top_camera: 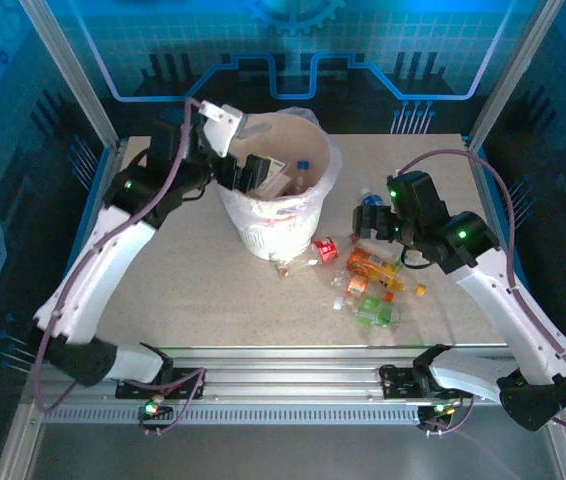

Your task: Put the plastic bottles in the bin

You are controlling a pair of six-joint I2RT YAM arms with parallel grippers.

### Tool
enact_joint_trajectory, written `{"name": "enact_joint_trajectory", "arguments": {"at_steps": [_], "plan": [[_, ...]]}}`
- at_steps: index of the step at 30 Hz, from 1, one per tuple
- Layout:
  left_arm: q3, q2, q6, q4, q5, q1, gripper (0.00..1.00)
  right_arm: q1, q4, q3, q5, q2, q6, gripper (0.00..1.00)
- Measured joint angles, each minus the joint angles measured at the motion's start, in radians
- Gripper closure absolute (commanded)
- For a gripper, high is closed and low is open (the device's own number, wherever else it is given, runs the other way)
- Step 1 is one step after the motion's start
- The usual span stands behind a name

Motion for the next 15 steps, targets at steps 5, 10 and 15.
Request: {"name": "enact_joint_trajectory", "arguments": {"at_steps": [5,10,15], "plan": [[-0.229,-0.180,-0.026,0.105,-0.071,-0.183,0.01,-0.025,-0.030,-0.008,0.018,0.000,0.011,0.00],[-0.439,-0.280,-0.013,0.214,-0.094,-0.356,0.01,-0.132,-0.076,-0.031,0.029,0.000,0.019,0.00],[-0.600,-0.306,0.079,0.343,-0.096,-0.510,0.01,-0.298,-0.090,-0.098,0.000,-0.003,0.019,0.00]]}}
